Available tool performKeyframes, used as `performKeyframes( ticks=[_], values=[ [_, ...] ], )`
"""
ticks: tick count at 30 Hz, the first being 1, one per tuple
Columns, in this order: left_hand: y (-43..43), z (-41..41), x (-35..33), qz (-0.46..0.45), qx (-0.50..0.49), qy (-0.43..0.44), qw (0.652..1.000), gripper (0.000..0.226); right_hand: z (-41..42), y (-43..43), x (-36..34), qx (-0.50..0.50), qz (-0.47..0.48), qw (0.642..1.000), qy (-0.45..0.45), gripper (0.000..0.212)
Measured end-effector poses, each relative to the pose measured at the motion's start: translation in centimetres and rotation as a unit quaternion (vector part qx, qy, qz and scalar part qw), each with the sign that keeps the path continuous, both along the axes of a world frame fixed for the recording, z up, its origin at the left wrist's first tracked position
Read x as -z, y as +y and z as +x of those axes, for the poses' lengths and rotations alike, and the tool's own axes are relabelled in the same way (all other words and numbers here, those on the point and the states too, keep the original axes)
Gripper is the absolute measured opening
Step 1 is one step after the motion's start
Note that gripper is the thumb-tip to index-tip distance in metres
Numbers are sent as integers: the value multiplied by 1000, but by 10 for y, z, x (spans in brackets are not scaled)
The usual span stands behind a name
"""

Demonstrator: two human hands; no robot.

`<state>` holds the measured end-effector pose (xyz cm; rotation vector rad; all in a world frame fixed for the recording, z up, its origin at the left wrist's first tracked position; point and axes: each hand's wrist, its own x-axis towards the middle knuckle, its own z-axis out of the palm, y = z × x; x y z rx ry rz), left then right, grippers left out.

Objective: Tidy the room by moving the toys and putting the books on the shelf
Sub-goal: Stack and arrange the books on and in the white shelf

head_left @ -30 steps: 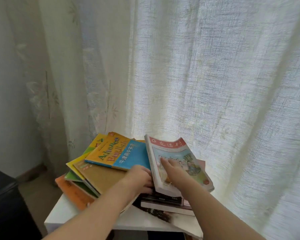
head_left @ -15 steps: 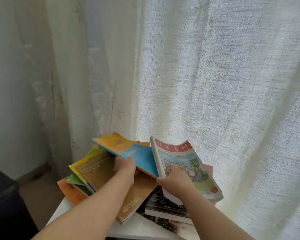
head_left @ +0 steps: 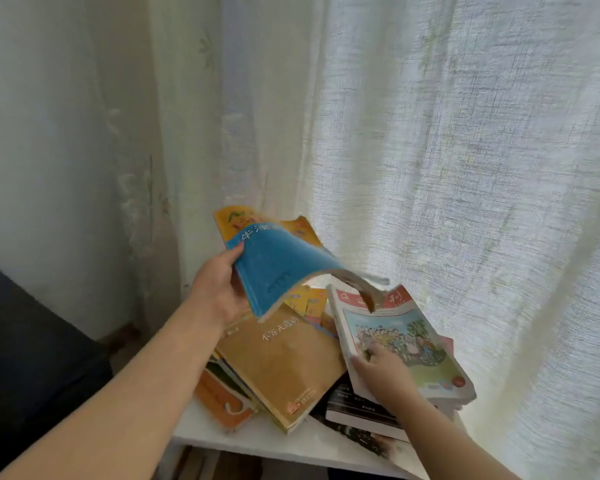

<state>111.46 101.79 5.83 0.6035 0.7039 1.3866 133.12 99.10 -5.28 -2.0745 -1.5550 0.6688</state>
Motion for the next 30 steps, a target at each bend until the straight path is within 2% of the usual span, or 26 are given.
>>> performKeyframes(
  ticks=[3,6,10,12,14,16,18,19,20,22,23,25,27,28,30],
  values=[
    [-2,14,4,-11,37,-18,999,27,17,-10,-4,96,73,973,199,33],
    [-1,39,3,1,66,-20,998,28,37,-11,-4,188,118,935,276,29],
    [9,78,2,1,129,-36,991,33,57,-22,-9,273,169,864,387,19],
    [14,98,18,-41,150,6,988,31,67,-27,-10,293,190,833,429,21],
    [23,115,46,-80,153,122,977,24,72,-29,-12,302,210,817,443,24],
    [40,129,78,-91,101,306,942,32,75,-30,-12,295,224,850,374,24],
    [46,136,97,-94,21,522,848,31,74,-32,-12,257,223,909,243,28],
    [46,139,100,-99,1,583,806,32,73,-34,-10,236,218,935,153,36],
    [49,141,103,-96,-7,608,788,34,71,-35,-8,208,210,953,67,41],
    [50,141,99,-82,-4,619,781,38,63,-33,-7,131,199,970,-48,41],
    [49,138,98,-72,12,629,774,39,58,-31,-6,82,186,976,-73,41],
    [45,127,100,-58,56,650,756,40,46,-26,-4,-21,125,990,-65,43],
    [34,106,102,-43,65,672,736,36,34,-21,-2,-95,59,991,-79,46],
    [30,90,104,-34,51,696,715,35,24,-18,1,-115,48,986,-110,47],
    [19,65,107,-24,19,760,650,36,10,-14,3,-124,51,979,-156,47]
  ],
)
